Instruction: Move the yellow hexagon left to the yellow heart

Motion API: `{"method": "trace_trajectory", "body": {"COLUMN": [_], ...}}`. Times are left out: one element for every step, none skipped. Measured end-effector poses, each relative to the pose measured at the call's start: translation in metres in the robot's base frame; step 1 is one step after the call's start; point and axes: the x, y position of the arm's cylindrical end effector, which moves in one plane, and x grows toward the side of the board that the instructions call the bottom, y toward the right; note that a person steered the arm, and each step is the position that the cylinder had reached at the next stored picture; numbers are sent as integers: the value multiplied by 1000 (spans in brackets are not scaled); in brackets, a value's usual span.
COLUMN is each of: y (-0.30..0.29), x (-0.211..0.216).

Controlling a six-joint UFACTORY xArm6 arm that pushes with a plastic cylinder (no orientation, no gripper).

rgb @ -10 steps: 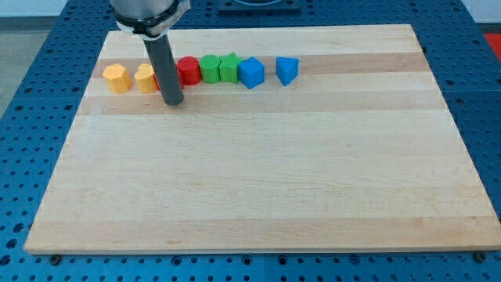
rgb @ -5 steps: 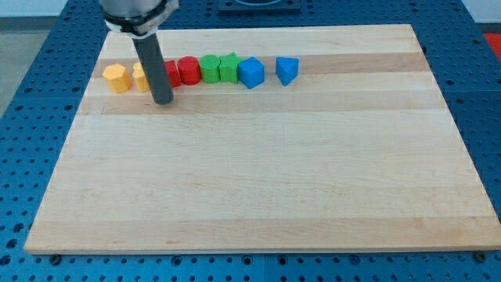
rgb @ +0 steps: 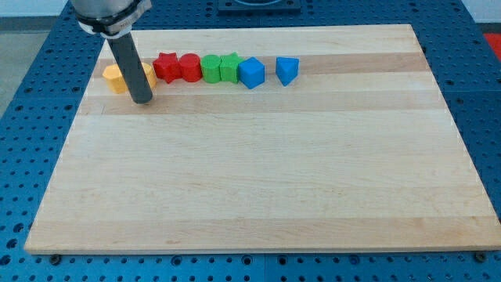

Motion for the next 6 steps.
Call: {"method": "trace_trajectory", "body": {"y": [0,0,-5,-31,-50,-50], "x": [-16,-18,9,14,-4,-20]}}
